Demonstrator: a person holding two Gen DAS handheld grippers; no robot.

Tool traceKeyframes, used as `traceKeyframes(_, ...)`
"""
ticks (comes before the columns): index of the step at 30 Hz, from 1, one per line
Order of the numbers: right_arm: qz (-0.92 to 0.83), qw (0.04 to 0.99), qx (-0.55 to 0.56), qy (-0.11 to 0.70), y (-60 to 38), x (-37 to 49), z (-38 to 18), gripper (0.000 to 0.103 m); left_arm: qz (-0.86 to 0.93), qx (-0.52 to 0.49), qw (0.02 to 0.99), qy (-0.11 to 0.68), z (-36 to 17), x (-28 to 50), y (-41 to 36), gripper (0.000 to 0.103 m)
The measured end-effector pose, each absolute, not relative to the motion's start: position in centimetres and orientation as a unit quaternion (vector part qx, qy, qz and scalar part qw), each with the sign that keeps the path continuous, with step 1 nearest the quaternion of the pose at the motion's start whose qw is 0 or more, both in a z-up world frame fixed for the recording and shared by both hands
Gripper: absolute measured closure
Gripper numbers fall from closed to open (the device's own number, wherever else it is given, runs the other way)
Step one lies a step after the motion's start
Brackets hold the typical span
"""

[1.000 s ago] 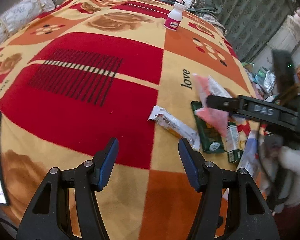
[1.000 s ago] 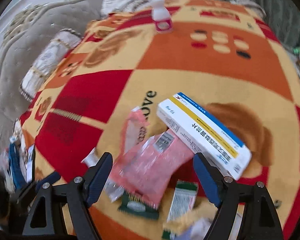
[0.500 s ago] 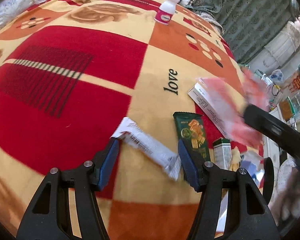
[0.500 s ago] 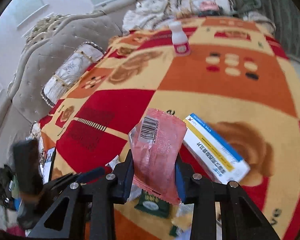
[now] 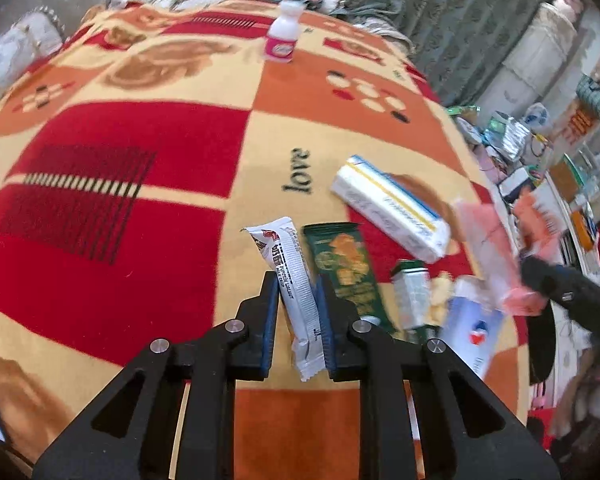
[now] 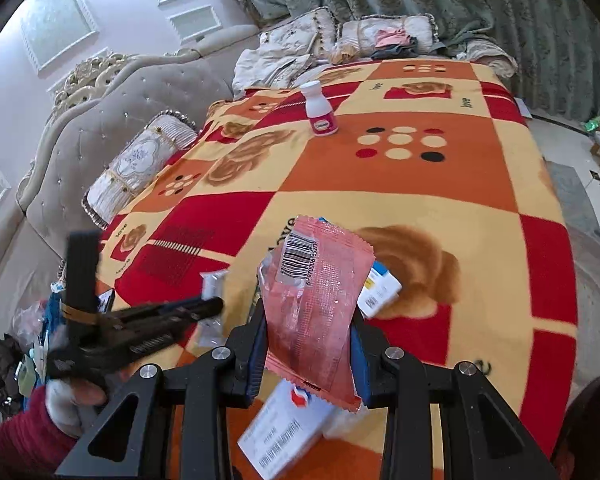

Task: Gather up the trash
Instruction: 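Grasp the white snack wrapper with the left tool while the right grasps the pink wrapper, then carry snack wrapper and pink wrapper over the black bin and open both tools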

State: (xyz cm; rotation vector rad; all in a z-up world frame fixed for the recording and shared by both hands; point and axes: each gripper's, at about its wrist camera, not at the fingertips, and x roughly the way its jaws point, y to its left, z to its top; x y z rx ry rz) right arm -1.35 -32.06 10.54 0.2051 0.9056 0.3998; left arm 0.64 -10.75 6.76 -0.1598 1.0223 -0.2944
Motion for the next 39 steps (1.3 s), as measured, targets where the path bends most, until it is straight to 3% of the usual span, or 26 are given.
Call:
traceKeyframes(14,0.155,0.888,0.105,0.419,-36.3,-6.5,11.2,0.069,-0.237,-0.043,0.856,0.457,11.7,-3.4,-19.6,0.087)
traceKeyframes(39,0.001,0.899,0.156,0.408,-52.3,-15.3,10.7,0.069,-0.354,0.035,0.812,0.462,11.1,-7.9,-37.9,0.087)
